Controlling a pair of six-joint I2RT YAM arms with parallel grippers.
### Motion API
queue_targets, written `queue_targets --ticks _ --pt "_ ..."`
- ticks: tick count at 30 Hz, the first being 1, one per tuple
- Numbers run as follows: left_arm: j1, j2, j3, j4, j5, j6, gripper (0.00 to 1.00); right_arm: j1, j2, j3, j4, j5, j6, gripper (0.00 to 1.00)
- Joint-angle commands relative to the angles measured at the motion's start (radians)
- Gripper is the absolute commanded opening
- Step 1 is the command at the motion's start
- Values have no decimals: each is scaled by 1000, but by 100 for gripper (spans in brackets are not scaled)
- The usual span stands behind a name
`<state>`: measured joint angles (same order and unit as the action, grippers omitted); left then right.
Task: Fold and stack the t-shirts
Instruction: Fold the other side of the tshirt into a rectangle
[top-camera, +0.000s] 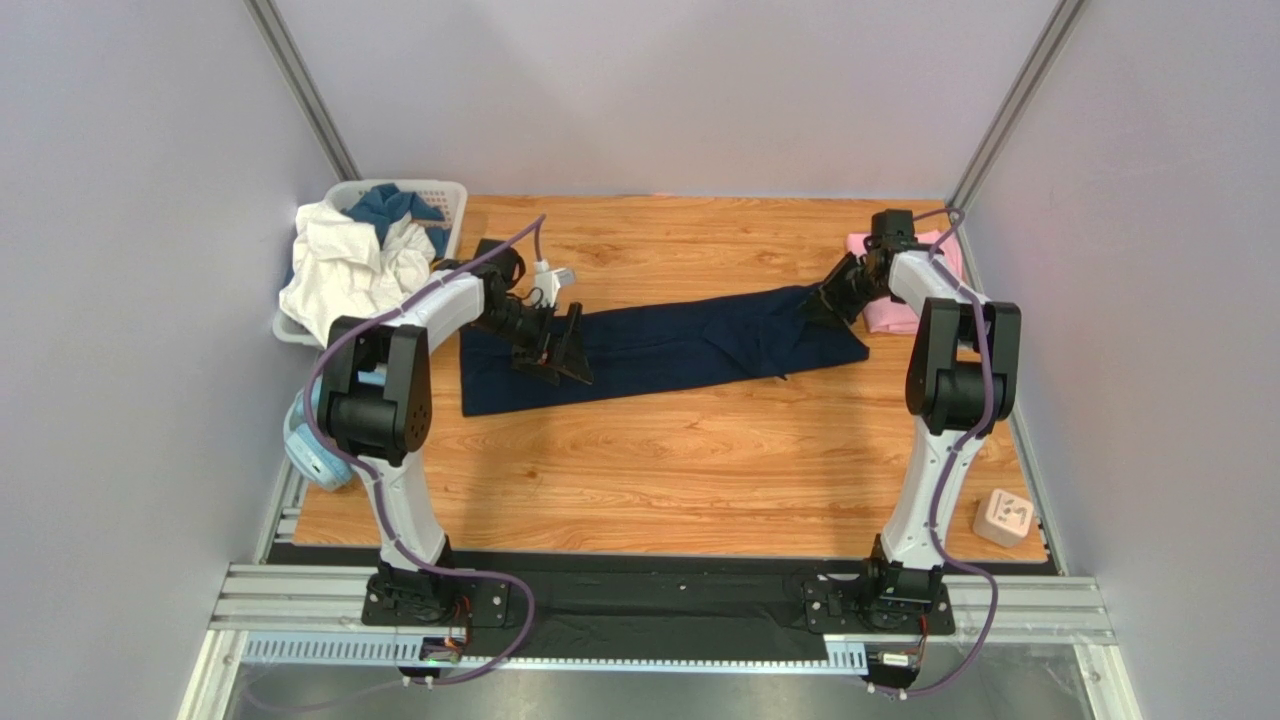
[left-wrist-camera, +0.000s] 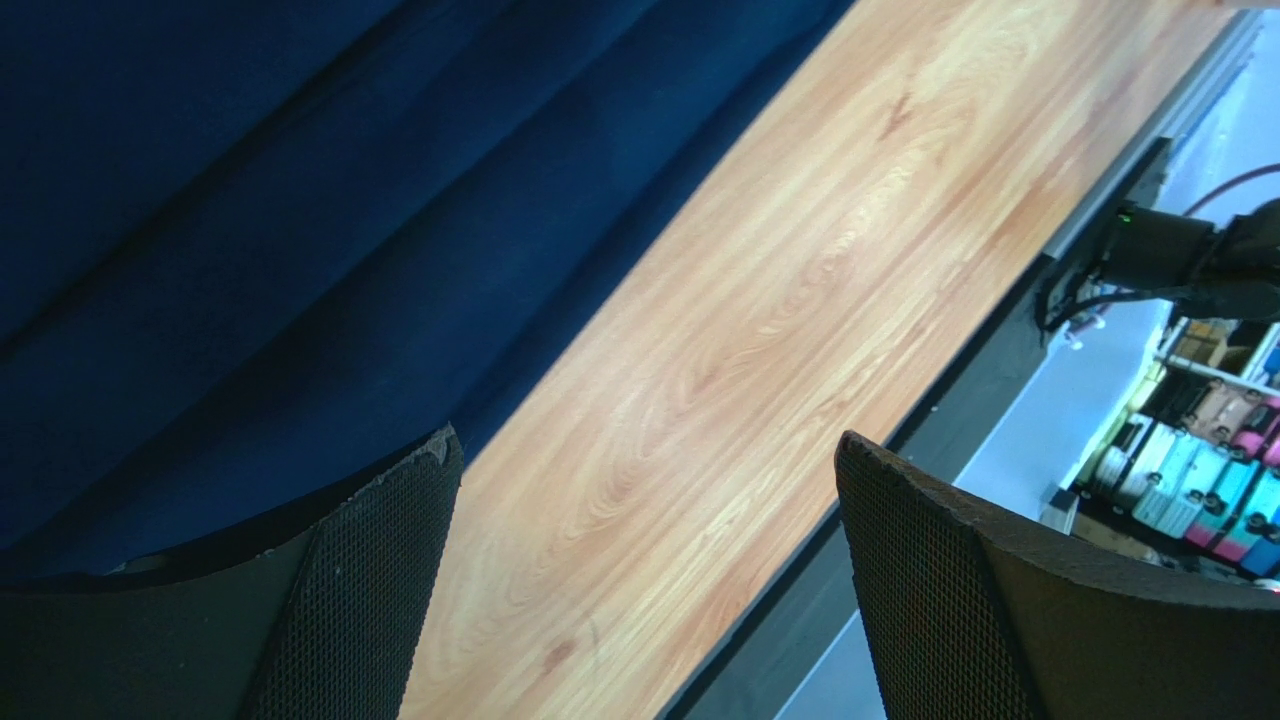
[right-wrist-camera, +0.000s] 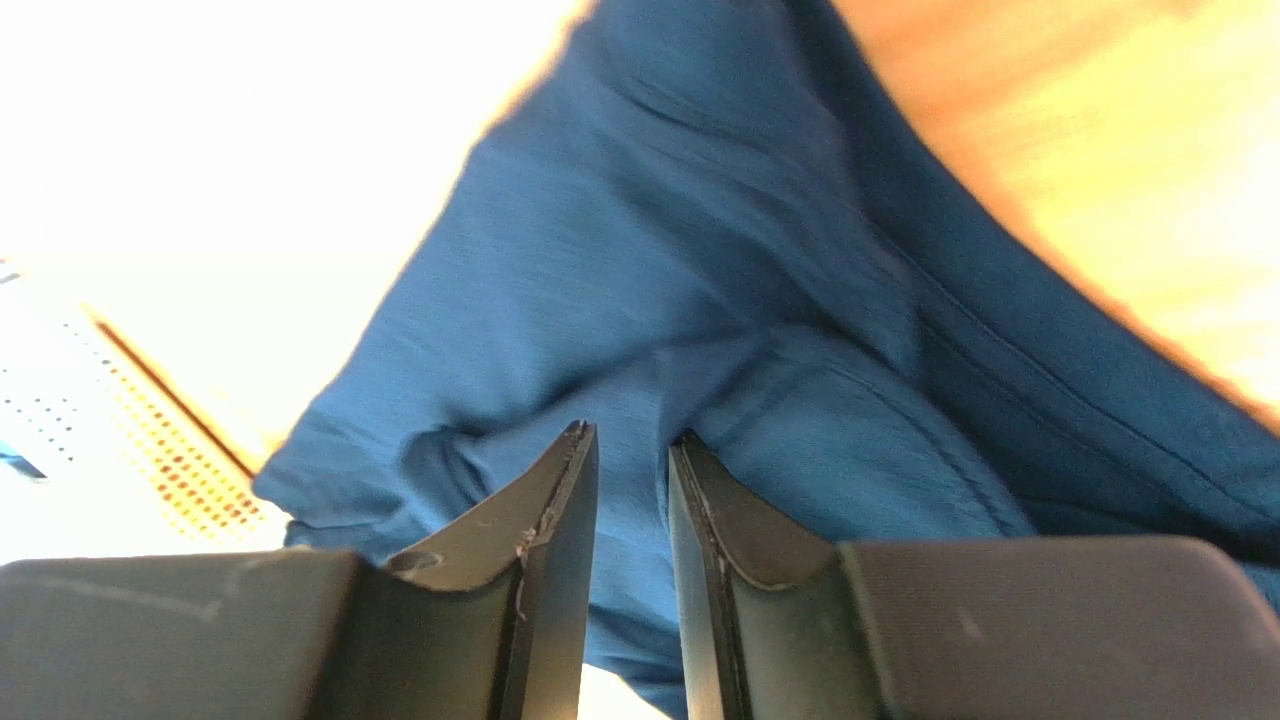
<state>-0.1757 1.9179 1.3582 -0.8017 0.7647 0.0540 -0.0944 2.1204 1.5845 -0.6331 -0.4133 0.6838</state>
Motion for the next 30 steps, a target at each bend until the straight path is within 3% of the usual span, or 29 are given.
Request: queue_targets --ticks 1,16,20,30 --pt "27 18 1 -11 -22 63 100 -19 12 94 6 -12 0 28" --pt "73 15 36 -44 -22 84 100 -37 113 181 0 -39 20 21" --pt "74 15 30 -47 -21 87 100 -45 93 207 -22 -21 -7 29" --pt "76 -5 22 -54 -16 90 100 -91 93 321 -56 -21 -26 30"
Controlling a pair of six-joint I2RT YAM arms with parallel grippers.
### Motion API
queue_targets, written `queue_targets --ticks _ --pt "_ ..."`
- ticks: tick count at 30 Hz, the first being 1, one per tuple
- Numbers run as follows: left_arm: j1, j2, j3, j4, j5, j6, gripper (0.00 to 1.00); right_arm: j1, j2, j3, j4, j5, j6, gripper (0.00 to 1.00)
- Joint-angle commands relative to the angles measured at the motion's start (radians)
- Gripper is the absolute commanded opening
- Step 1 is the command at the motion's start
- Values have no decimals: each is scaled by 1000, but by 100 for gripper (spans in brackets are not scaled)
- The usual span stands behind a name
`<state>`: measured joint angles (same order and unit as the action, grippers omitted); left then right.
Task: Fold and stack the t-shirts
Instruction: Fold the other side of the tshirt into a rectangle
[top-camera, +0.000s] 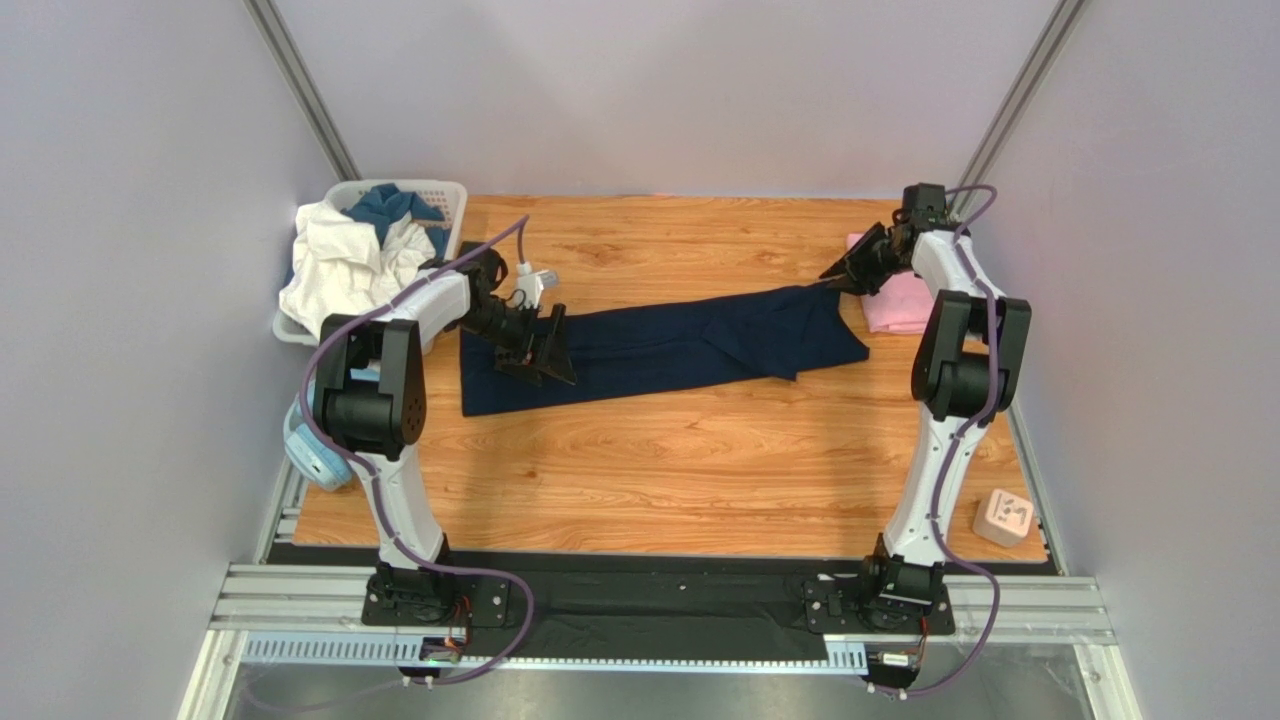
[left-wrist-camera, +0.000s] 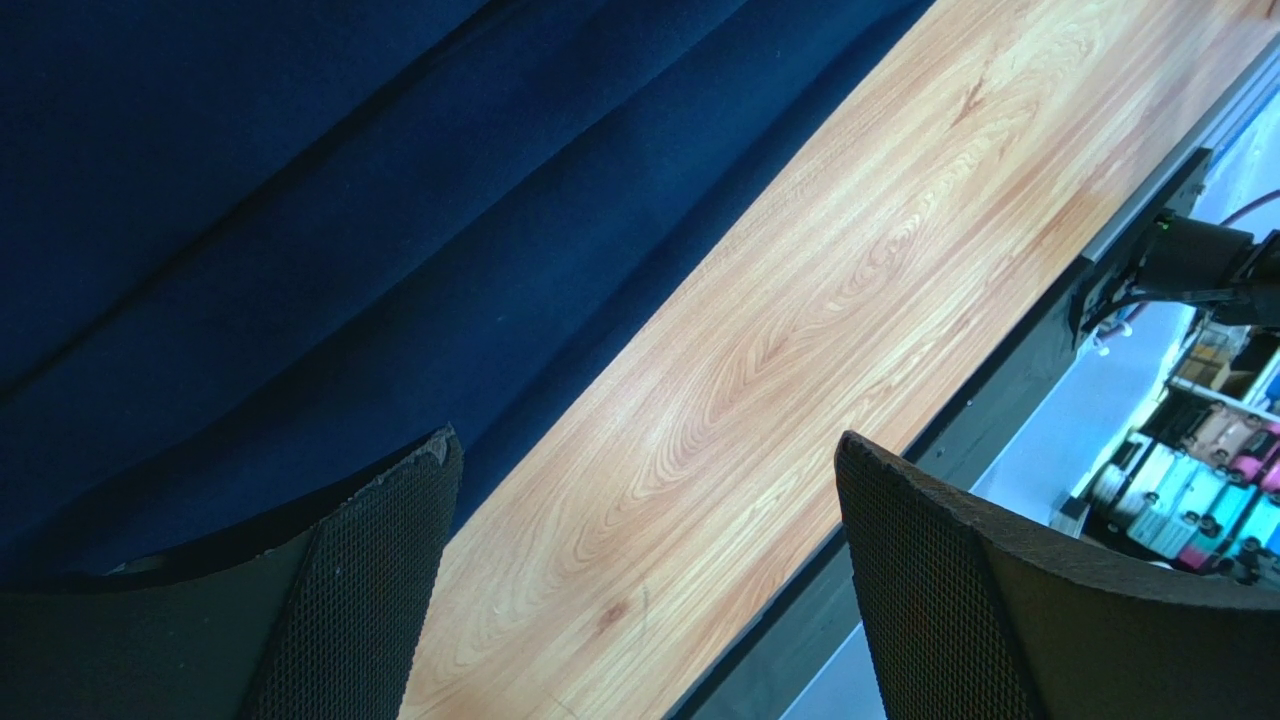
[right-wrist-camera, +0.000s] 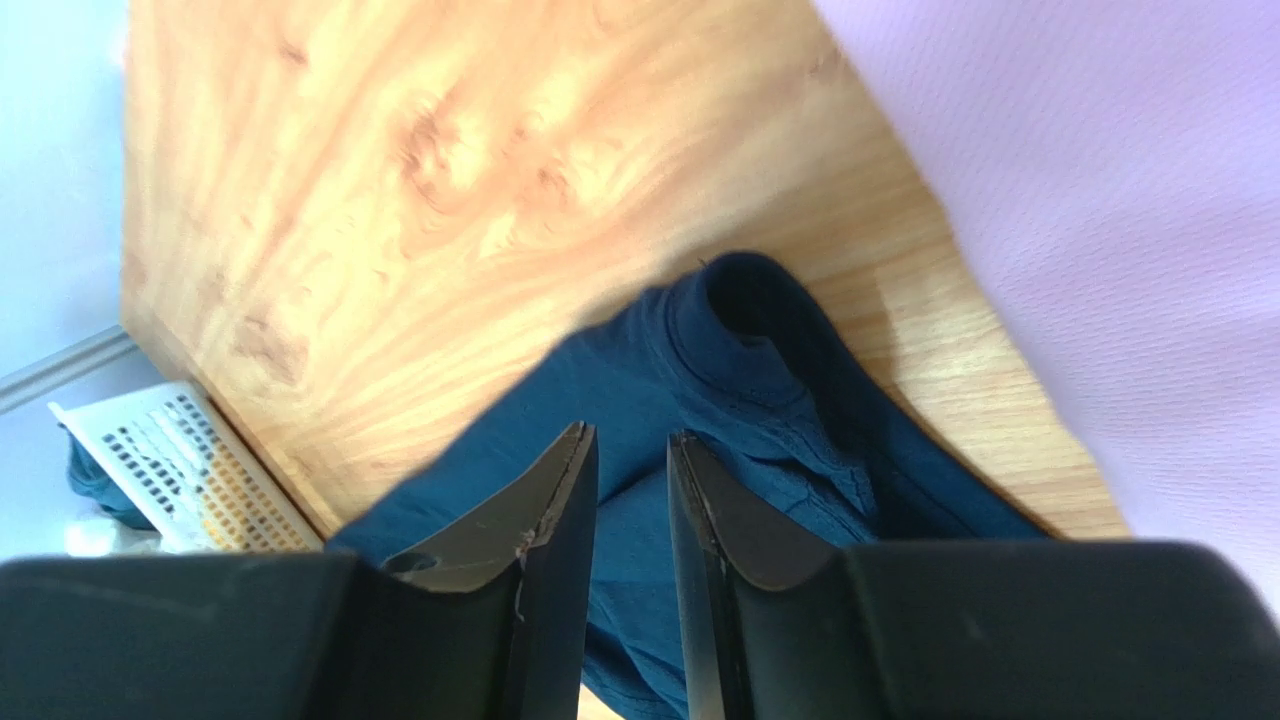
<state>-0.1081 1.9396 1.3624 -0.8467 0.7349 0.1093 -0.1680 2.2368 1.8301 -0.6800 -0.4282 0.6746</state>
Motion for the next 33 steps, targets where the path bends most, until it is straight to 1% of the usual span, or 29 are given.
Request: queue_targets --ticks 1,3,4,8,9,11,14,23,33 --pt "10 -30 15 -11 12 36 100 -21 -22 83 -18 -7 -15 30" --pt "12 -39 6 -14 8 41 100 -18 -34 75 -41 -18 -20 32" --pt "13 -44 3 -14 8 40 100 -15 -72 51 -39 -14 -24 33" --pt "13 -51 1 -12 11 36 100 -10 -193 -95 3 -35 -18 42" --pt "13 -53 3 -12 12 33 100 -10 -209 -148 20 -47 -15 43" --pt "13 -53 4 -11 17 29 100 -10 -242 -202 48 -104 -3 45" --pt "13 -54 9 -9 18 20 100 -4 -266 -282 102 -133 6 45" --pt "13 -51 14 -11 23 10 100 21 -203 -351 171 -141 5 44" --pt "13 -42 29 -18 40 0 100 32 -121 -331 180 -136 -13 44"
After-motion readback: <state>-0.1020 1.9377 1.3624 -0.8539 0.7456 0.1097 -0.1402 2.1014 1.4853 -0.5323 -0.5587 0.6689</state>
